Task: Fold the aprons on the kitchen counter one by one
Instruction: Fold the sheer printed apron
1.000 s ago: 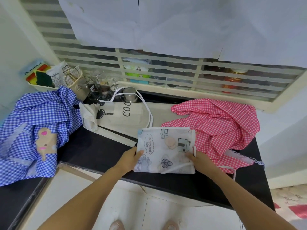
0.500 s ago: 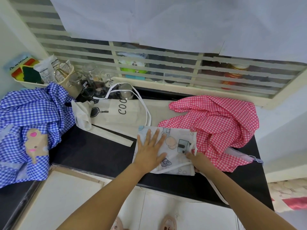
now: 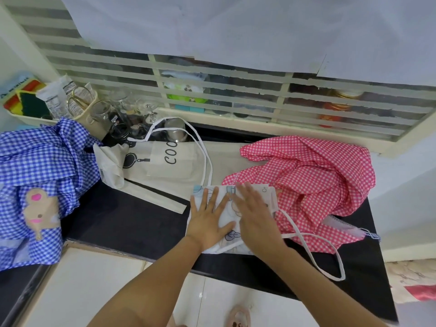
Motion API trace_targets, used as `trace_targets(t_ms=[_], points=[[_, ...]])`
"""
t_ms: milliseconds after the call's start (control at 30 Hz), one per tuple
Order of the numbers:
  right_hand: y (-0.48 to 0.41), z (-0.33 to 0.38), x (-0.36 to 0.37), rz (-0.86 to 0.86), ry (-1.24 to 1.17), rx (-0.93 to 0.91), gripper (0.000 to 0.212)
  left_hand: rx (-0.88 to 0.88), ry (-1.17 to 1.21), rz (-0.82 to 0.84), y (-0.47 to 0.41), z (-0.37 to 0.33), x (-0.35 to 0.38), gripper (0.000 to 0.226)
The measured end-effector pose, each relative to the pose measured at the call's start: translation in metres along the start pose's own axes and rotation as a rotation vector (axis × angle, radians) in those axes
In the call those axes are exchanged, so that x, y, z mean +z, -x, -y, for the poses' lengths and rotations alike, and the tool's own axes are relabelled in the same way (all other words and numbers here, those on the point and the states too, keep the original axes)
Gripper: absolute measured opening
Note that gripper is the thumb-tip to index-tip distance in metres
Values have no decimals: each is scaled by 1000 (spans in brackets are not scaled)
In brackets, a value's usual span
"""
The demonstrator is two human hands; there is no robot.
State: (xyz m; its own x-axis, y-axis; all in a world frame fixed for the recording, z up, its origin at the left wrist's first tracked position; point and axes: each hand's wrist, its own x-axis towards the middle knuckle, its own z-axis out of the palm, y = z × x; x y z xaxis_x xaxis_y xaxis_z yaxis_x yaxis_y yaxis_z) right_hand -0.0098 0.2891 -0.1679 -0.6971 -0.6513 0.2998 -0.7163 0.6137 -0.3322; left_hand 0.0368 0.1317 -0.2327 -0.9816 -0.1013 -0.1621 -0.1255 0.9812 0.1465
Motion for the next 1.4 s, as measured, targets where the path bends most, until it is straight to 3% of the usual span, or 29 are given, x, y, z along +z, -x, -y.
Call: trace_targets(t_ms=[100, 233, 367, 733, 833, 967, 1100, 1200, 1300, 1400], points=[[-3, -12, 36, 217, 75, -54, 58, 23, -10, -14, 0, 2, 3, 76], [11, -56, 53, 323, 183, 37, 46, 23, 16, -39, 1, 4, 7, 68], [7, -66, 48, 374, 169, 162, 61, 15, -9, -68, 1, 5, 8, 66], [2, -67, 46, 362, 106, 180, 67, -8, 21, -90, -1, 4, 9, 65], [2, -69, 42, 429, 133, 173, 79, -13, 17, -56, -1, 3, 6, 66], [27, -61, 35, 510, 247, 0, 107, -6, 5, -25, 0, 5, 5, 67], [59, -51, 23, 539, 239, -68, 102, 3, 23, 6, -3, 6, 4, 74], [63, -56, 20, 501, 197, -61, 103, 60, 98, 58, 6, 8, -2, 93], [58, -50, 14, 544, 133, -2, 96, 251, 121, 146, 36, 16, -7, 104], [53, -44, 4, 566, 52, 28, 74, 397, 142, 180, 66, 33, -11, 93]])
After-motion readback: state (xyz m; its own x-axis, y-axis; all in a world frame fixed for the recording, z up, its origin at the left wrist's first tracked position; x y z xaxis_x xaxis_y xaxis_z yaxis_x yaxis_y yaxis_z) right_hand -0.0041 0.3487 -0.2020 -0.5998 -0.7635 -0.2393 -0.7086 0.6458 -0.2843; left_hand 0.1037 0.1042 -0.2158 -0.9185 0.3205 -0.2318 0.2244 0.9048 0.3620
